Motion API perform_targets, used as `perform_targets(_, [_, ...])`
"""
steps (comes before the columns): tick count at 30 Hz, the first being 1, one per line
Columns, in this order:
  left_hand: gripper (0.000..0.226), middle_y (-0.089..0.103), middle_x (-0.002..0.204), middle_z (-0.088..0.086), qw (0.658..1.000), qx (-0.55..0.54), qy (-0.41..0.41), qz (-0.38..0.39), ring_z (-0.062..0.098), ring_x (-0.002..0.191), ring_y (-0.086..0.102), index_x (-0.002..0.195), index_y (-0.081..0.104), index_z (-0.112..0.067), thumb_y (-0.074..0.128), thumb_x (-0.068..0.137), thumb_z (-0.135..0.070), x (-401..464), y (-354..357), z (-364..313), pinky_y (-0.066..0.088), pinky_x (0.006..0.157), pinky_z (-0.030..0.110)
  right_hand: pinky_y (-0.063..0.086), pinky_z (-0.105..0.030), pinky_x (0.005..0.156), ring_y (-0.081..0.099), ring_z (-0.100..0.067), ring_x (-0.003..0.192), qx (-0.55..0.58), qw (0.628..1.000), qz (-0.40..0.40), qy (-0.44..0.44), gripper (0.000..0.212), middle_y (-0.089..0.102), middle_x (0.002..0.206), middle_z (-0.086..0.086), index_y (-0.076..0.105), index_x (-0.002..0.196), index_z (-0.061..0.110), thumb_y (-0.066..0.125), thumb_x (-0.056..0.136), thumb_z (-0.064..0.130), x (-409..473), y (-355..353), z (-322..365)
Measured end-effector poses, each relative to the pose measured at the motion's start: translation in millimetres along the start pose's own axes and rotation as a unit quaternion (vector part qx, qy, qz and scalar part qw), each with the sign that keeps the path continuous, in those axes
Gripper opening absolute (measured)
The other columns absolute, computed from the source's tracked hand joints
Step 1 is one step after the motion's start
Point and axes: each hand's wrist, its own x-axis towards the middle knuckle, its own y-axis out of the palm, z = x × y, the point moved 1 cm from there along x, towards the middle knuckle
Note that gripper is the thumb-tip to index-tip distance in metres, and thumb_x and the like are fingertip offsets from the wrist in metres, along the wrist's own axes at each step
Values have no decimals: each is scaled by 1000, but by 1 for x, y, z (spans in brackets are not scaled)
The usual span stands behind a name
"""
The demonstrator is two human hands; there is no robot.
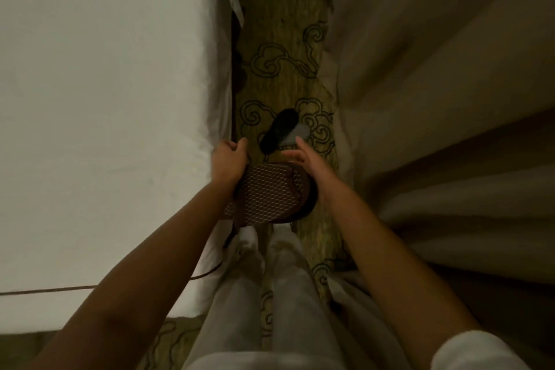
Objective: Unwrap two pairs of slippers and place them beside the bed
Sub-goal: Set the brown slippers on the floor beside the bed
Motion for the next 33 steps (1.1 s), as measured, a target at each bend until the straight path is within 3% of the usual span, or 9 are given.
perform_targets(3, [36,66,106,10,1000,-14,-5,-10,28,94,61,101,55,-16,53,92,-51,-26,-29,-14,47,82,37,55,-34,87,70,-27,111,-19,998,43,-44,58,75,119,-13,72,124,9,73,86,54,-47,10,-1])
perform_targets(8, [70,64,125,19,998,-48,-13,-31,34,109,62,130,53,-1,46,96,-62,-64,-73,-39,48,86,39,57,-32,85,71,-22,111,-17,983,109,-143,57,75,120,-7,75,118,16,86,71,47,-116,25,18])
perform_targets(13, [79,51,148,21,982,-181,-36,-34,37,131,53,148,43,2,42,100,-60,-119,-117,-53,41,112,47,58,-31,94,68,-14,118,-110,953,115,-258,59,74,124,6,66,124,37,91,71,29,-177,42,19])
perform_targets(15, [70,57,141,16,976,-218,1,-3,31,123,57,141,54,-5,42,100,-61,-155,-135,-55,44,108,47,59,-23,81,73,-8,104,-137,941,77,-298,49,78,111,13,72,110,40,91,65,36,-205,54,17])
perform_targets(19, [31,74,97,-13,959,-197,203,5,2,93,68,98,73,-32,56,96,-58,-256,-175,-43,48,78,24,57,-26,68,76,-7,84,-136,916,24,-376,37,80,93,11,76,95,31,86,61,42,-257,73,19])
perform_targets(23, [42,75,102,-12,949,-135,283,20,1,92,71,114,70,-31,70,84,-61,-336,-217,-4,57,79,20,57,-20,60,76,-6,78,-117,901,56,-414,40,79,88,11,74,100,25,89,67,41,-314,112,14])
perform_targets(27, [36,76,101,-5,948,-195,252,-11,8,93,72,106,71,-25,65,89,-56,-380,-265,52,58,82,31,62,-34,82,76,-16,98,-76,894,141,-418,53,79,107,-1,75,111,18,87,68,47,-357,184,-3])
perform_targets(30, [37,76,113,-2,909,-349,221,-57,16,107,71,113,71,-28,63,90,-56,-399,-303,84,56,87,30,54,-42,103,67,-24,121,-55,889,282,-356,56,72,128,-9,67,131,12,74,87,46,-375,253,-34])
perform_targets(33, [44,75,118,0,864,-450,194,-115,21,108,72,124,68,-31,63,90,-58,-411,-353,118,60,83,31,50,-43,108,63,-26,127,-140,871,372,-290,59,68,135,-10,63,135,13,72,87,47,-380,328,-92])
